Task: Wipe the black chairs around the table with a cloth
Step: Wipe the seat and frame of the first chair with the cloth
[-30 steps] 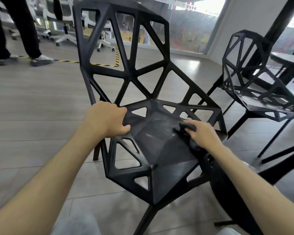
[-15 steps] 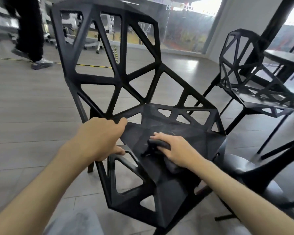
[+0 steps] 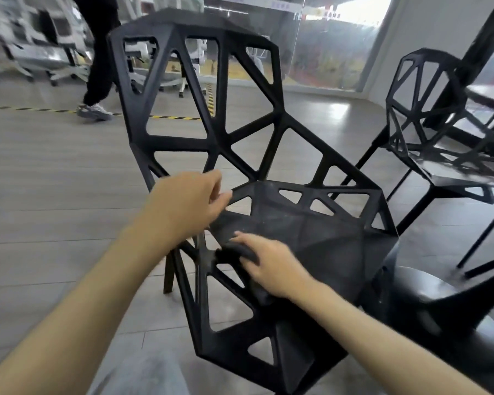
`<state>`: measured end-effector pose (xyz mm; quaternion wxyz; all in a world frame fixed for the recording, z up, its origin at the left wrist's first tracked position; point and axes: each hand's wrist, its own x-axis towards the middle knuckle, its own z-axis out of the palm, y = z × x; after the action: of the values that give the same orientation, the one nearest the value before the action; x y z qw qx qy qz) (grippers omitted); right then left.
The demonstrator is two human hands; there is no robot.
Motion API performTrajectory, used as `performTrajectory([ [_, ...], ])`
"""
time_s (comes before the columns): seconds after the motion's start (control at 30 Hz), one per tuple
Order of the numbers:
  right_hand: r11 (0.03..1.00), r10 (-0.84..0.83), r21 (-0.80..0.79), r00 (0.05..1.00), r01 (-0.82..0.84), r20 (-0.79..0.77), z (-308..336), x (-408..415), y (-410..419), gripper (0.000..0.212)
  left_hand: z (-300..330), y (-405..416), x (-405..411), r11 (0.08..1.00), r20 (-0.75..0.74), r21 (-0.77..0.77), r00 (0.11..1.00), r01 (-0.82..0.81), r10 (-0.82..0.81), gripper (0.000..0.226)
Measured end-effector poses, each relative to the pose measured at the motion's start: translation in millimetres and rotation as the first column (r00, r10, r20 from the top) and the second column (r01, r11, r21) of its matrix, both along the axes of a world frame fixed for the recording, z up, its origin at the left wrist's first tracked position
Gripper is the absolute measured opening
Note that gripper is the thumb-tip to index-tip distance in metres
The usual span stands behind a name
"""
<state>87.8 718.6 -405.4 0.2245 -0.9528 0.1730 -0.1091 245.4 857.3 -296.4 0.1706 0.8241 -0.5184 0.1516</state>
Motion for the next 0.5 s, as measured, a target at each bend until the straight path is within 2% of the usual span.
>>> performTrajectory([
  [0.07, 0.997, 0.066, 0.044, 0.997, -0.068, 0.035, 0.5, 4.1, 9.8, 0.041, 15.2, -5.7, 19.4, 0.997, 0.083, 0.042, 0.995, 0.059, -0.063, 0.035],
  [0.13, 0.994, 0.077, 0.073, 0.996, -0.080, 0.038, 1.2, 2.3, -6.4, 0.040, 20.2, -6.5, 34.3, 0.986, 0.050, 0.117, 0.991, 0.120, -0.127, 0.034],
  [0.2, 0.998, 0.045, 0.032, 0.999, -0.045, 0.028, -2.3, 1.6, -37.0, 0.043, 12.6, -1.1, 41.0, 0.977, 0.026, 0.171, 0.990, 0.130, -0.136, 0.034],
  [0.3, 0.982, -0.185, -0.046, 0.983, 0.185, 0.017, -4.2, 6.8, -98.4, 0.043, -0.8, 4.8, 43.1, 0.982, 0.052, 0.153, 0.991, 0.113, -0.122, 0.032],
  [0.4, 0.916, -0.390, -0.106, 0.921, 0.388, -0.005, -3.4, 17.9, -142.6, 0.046, -1.7, 2.6, 45.7, 0.981, 0.091, 0.173, 0.991, 0.085, -0.102, 0.028],
  [0.5, 0.887, -0.445, -0.119, 0.895, 0.447, 0.038, -3.7, 28.2, -126.4, 0.043, -4.2, -0.7, 46.2, 0.978, 0.119, 0.203, 0.991, 0.043, -0.068, 0.027],
])
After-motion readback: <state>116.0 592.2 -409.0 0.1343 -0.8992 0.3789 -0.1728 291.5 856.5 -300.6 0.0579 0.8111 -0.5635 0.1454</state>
